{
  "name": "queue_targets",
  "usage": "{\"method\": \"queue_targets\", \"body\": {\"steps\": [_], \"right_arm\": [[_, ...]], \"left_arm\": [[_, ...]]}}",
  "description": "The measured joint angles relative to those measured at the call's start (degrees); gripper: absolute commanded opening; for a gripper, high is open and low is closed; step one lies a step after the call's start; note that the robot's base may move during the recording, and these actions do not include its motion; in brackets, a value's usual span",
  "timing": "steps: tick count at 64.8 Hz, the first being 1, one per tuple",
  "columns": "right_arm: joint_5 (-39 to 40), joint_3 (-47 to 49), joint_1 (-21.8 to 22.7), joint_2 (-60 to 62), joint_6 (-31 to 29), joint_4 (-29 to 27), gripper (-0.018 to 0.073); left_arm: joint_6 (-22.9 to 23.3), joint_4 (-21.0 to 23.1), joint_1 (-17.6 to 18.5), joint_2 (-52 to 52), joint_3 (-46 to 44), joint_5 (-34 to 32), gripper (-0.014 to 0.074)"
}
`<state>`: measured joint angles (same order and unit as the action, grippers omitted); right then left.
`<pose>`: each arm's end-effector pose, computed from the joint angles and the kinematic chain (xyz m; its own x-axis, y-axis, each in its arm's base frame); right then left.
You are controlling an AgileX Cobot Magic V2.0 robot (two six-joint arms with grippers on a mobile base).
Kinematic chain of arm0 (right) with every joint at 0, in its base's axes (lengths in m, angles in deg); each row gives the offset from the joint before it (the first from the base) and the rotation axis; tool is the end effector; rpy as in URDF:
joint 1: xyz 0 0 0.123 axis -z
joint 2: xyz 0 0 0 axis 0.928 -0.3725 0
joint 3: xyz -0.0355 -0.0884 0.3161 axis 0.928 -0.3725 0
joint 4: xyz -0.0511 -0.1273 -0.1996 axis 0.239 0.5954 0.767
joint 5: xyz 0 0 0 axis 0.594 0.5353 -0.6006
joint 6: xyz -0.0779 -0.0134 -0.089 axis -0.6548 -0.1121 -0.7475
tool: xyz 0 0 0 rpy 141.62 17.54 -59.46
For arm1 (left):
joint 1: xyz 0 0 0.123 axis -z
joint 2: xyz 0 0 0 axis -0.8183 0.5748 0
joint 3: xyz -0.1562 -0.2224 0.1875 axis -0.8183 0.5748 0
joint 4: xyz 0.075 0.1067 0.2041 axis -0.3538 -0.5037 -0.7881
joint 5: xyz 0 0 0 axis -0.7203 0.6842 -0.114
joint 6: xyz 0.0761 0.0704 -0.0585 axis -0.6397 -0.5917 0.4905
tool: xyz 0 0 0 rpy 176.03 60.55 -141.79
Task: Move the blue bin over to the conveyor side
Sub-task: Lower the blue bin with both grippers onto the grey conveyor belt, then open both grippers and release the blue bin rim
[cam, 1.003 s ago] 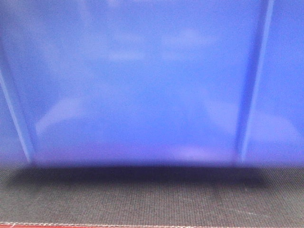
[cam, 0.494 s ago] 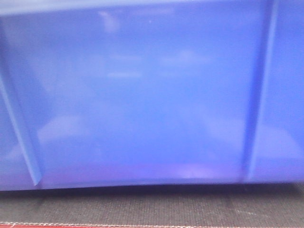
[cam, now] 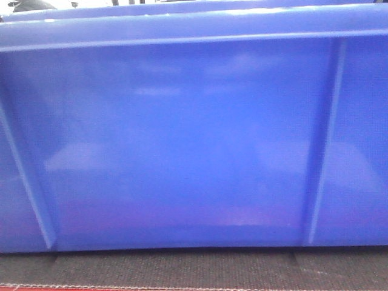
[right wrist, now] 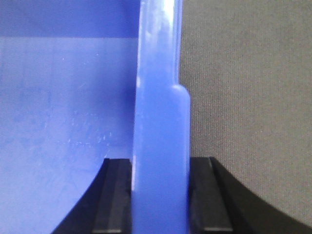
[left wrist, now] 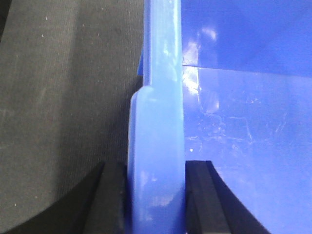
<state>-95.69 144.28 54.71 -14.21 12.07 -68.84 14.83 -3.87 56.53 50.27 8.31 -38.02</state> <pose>0.2811 0.0660 0.3750 -0.8550 -0.0236 -0.5181 -0.0790 0.9932 0.0851 0.2877 -0.0180 0.3554 -0.7728 -0.1509 -0.6165 -0.0541 0.9835 -0.1728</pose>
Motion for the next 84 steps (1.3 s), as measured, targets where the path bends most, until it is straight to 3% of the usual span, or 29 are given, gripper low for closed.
{"method": "queue_targets", "body": {"steps": [19,25,30,35,47,55,84], "right_arm": [[-0.2,0.0,0.0,0.0,0.0,0.0,-0.0087],[-0.5,0.0,0.0,0.0,0.0,0.0,-0.0081],[-1.1,0.0,0.0,-0.2,0.0,0.0,-0.0057],[-1.7,0.0,0.0,-0.6,0.0,-0.1,0.0033],[-2.7,0.0,0.0,-2.4,0.1,1.3,0.0361],[-2.4,0.2,0.0,-2.4,0.1,2.2,0.0459],[-4.0,1.9,0.0,-1.7,0.1,3.0,0.0475]], "left_arm": [[0.0,0.1,0.0,0.1,0.4,0.0,-0.0019],[0.0,0.1,0.0,0.1,0.4,0.0,0.0049],[0.0,0.1,0.0,0.1,0.4,0.1,0.0161],[0.0,0.2,0.0,0.1,0.4,0.2,0.0262],[0.0,-1.0,0.0,-0.2,0.4,-1.6,0.0410],[0.0,-2.0,0.0,-0.3,0.3,-2.1,0.0467],[0.0,-2.5,0.0,-1.2,-2.5,-2.2,0.0472]]}}
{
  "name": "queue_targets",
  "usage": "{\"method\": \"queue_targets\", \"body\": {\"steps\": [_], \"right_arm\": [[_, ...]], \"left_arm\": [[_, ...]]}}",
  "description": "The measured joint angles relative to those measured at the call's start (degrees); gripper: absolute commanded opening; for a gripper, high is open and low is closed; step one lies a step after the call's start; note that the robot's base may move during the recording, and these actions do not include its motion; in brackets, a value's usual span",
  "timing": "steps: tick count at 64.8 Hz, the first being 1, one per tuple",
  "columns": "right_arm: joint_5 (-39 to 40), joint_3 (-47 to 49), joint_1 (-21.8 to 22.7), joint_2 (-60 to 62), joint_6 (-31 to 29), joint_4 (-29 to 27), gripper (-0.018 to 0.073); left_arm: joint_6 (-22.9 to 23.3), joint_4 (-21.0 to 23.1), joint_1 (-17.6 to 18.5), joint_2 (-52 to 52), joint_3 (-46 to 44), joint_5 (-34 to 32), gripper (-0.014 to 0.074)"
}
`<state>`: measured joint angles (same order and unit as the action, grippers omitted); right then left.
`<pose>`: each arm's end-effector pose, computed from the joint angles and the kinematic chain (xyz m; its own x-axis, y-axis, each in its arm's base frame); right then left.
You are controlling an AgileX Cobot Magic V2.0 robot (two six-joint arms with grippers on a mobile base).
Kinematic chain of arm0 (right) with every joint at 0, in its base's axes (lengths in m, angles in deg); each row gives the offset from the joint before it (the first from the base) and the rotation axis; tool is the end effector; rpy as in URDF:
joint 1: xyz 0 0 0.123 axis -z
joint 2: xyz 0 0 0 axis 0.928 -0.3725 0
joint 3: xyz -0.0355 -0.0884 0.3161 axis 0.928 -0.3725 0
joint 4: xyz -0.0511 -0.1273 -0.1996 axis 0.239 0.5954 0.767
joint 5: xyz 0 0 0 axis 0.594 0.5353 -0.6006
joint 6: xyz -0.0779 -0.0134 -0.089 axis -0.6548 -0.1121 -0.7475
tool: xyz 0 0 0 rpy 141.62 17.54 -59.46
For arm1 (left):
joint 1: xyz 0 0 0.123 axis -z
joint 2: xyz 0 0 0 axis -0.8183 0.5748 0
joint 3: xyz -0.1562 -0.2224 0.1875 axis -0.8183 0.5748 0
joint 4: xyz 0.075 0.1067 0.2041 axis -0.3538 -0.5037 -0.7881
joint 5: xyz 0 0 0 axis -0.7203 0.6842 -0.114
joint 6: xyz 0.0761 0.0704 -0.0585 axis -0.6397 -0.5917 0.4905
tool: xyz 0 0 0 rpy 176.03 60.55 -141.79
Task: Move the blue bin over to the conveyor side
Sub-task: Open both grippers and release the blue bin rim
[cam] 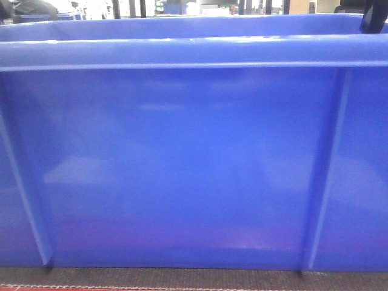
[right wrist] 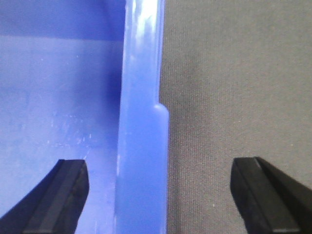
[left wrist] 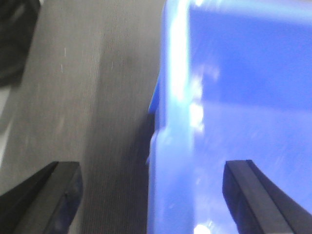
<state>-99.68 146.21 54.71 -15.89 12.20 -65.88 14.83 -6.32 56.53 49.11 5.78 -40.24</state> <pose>0.2851 0.0614 0.3727 -0.8807 -0.0513 -0.4708 -0.0715 0.9971 0.0250 0.2900 -0.0142 0.3783 -0.7042 -0.1247 -0.6990 -0.0382 0.9897 -0.1381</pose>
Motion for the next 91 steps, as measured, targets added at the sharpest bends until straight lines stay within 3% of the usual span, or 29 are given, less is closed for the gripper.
{"method": "queue_targets", "body": {"steps": [6,9,21,24,30,44,54,68,91], "right_arm": [[-1.3,1.6,0.0,0.8,0.0,0.0,0.0419],[-2.0,2.8,0.0,1.4,-0.1,0.0,0.0360],[-4.7,7.4,0.0,4.3,-0.1,0.0,-0.0043],[-4.9,8.3,0.0,4.9,-0.1,-0.1,-0.0105],[-4.0,10.2,0.0,6.1,-0.1,-0.4,-0.0069],[-2.5,13.7,0.0,6.7,-0.1,-1.0,-0.0075],[1.2,10.7,0.0,10.0,-0.1,-1.4,-0.0086],[16.4,-7.6,0.0,22.1,-0.6,0.2,-0.0086],[46.6,-40.1,0.0,44.5,-1.7,3.1,-0.0089]], "left_arm": [[0.0,0.0,0.0,-1.2,-1.5,0.1,0.0430],[0.0,0.0,0.0,-1.9,-2.3,0.2,0.0365],[0.0,0.0,0.0,-5.5,-5.2,2.7,-0.0018],[0.0,0.0,0.0,-6.7,-5.4,2.8,-0.0033],[0.0,0.0,0.0,-8.3,-5.7,1.2,0.0008],[0.0,1.1,0.0,-9.4,-6.6,0.0,0.0011],[0.0,1.8,0.0,-13.0,-3.8,-1.3,0.0011],[0.0,2.0,0.0,-24.4,9.8,-12.0,0.0011],[-0.4,0.5,0.0,-43.8,37.8,-38.9,0.0011]]}}
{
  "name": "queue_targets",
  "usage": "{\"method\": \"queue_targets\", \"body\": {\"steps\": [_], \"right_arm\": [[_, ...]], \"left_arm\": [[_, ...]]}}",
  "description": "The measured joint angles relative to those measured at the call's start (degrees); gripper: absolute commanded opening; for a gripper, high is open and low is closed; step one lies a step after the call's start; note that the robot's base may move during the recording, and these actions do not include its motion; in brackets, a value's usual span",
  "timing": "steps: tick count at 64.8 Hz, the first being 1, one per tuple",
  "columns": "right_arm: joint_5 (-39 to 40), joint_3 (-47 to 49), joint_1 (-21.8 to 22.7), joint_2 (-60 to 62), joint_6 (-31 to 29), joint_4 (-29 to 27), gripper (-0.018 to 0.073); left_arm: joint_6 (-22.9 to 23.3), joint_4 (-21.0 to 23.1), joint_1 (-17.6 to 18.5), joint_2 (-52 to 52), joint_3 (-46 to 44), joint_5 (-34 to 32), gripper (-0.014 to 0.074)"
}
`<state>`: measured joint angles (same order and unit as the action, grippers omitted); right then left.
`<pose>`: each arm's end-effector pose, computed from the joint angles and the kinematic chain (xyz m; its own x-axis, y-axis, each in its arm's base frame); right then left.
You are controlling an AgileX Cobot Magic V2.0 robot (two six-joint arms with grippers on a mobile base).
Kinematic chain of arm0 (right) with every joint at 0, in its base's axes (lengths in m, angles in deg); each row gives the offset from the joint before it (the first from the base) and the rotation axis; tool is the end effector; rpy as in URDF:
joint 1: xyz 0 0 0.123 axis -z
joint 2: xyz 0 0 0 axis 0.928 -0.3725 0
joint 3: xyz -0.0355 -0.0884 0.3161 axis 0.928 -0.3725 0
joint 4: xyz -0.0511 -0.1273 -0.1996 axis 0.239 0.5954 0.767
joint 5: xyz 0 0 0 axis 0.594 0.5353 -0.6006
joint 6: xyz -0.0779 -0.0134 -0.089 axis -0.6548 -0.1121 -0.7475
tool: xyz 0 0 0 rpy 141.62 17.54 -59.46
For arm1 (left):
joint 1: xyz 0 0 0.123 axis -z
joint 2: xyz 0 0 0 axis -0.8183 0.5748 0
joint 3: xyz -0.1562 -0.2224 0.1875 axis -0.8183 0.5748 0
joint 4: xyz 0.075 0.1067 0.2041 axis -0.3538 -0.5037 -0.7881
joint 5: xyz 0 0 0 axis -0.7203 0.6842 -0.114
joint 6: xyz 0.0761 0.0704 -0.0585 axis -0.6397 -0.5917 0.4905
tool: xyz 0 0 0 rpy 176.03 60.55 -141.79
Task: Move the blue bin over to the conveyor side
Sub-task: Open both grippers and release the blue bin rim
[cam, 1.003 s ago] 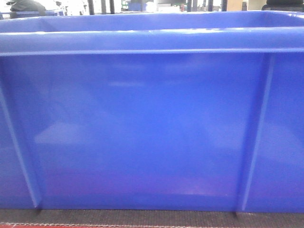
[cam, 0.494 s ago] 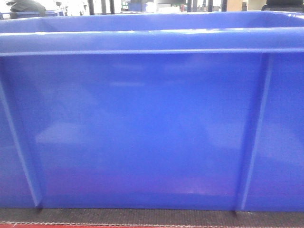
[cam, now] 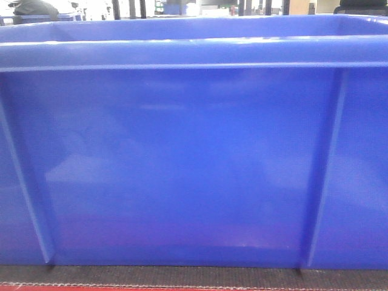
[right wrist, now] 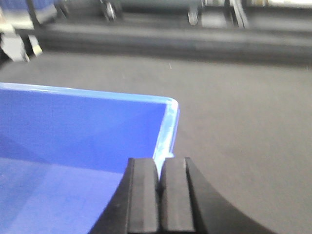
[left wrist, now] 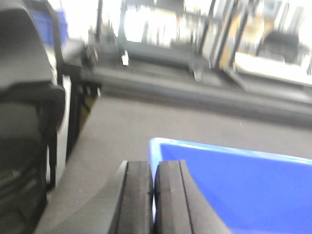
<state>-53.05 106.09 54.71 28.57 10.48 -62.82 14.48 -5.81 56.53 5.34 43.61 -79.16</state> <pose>0.1179 0.0243 0.3750 -0.1942 -0.0020 -0.9810 -0.1938 0.9804 0.0364 0.1054 -0.0035 0.3708 -0.0028 -0.1663 -0.9861 0.0324 0.9855 -0.1663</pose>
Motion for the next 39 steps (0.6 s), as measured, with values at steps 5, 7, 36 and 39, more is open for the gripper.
{"method": "queue_targets", "body": {"steps": [5,7,36,39], "right_arm": [[2.8,-4.7,0.0,3.6,0.0,0.1,-0.0089],[3.5,-6.1,0.0,5.3,0.0,0.1,-0.0089],[2.0,-16.7,0.0,26.1,0.0,0.3,-0.0089],[1.3,-16.8,0.0,27.0,0.0,0.4,-0.0089]], "left_arm": [[0.0,0.0,0.0,-3.2,3.9,-1.8,0.0011],[0.0,0.0,0.0,-4.6,5.4,-2.3,0.0011],[-0.1,-2.5,0.0,-20.2,13.7,-2.9,0.0011],[-0.1,-2.5,0.0,-20.8,13.7,-2.9,0.0011]]}}
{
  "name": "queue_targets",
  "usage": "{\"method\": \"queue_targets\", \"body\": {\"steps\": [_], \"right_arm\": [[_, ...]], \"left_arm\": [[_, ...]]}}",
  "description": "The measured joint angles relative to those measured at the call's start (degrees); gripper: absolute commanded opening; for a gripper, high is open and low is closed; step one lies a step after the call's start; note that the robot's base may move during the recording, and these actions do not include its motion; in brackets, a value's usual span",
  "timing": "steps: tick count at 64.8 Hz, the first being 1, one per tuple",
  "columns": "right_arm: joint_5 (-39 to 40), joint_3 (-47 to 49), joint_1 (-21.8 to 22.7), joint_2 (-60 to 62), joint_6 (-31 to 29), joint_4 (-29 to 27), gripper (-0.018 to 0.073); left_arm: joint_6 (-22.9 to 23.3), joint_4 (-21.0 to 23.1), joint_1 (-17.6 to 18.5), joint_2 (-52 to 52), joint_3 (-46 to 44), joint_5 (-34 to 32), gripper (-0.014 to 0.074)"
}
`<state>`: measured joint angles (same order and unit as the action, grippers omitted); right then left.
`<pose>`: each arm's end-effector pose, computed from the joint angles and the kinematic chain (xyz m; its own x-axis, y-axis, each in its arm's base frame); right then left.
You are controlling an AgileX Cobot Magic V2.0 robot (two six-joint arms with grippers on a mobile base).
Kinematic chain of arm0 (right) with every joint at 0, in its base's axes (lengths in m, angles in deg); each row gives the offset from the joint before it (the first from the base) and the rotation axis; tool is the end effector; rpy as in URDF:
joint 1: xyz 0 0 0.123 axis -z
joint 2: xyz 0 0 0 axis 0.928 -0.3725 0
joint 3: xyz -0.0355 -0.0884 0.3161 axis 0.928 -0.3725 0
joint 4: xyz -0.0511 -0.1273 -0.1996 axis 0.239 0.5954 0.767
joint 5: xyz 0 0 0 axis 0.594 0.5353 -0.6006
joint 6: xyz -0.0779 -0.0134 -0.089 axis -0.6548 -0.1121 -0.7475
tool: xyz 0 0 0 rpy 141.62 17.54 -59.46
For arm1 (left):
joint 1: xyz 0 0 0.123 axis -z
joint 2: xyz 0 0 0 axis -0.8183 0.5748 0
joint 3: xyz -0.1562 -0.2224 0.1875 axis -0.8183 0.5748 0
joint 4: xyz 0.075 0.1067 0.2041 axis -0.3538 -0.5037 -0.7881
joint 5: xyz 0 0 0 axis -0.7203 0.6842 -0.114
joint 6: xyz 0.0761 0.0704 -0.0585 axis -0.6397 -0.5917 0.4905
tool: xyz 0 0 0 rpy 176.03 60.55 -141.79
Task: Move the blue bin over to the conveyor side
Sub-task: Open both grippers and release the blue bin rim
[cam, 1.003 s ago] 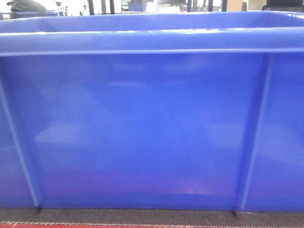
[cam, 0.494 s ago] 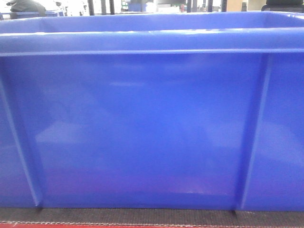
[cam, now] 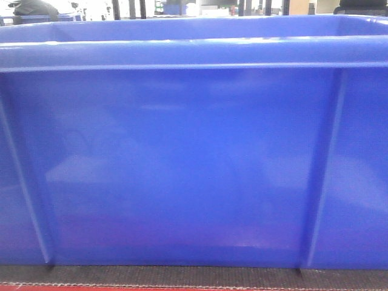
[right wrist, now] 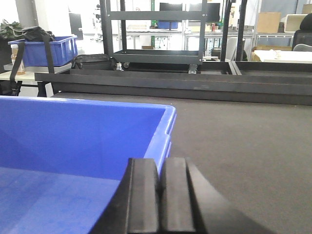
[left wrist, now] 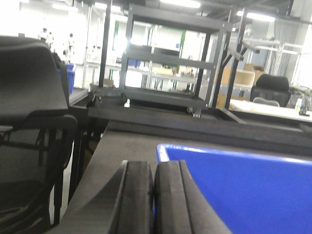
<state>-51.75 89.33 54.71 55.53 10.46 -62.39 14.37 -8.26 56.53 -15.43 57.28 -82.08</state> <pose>0.0315 0.0038 0.3086 0.0015 0.0362 -0.9993 -0.2023 0.9787 0.0351 0.0386 -0.0011 0.3173 0.1716 -0.1271 -0.9769 0.0495 0.9915 -0.1203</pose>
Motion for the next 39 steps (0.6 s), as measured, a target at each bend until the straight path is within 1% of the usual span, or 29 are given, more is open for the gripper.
{"method": "queue_targets", "body": {"steps": [39], "right_arm": [[-0.9,0.0,0.0,1.2,-0.1,0.0,-0.0089]], "left_arm": [[0.0,-0.1,0.0,-0.3,0.0,0.0,0.0011]]}}
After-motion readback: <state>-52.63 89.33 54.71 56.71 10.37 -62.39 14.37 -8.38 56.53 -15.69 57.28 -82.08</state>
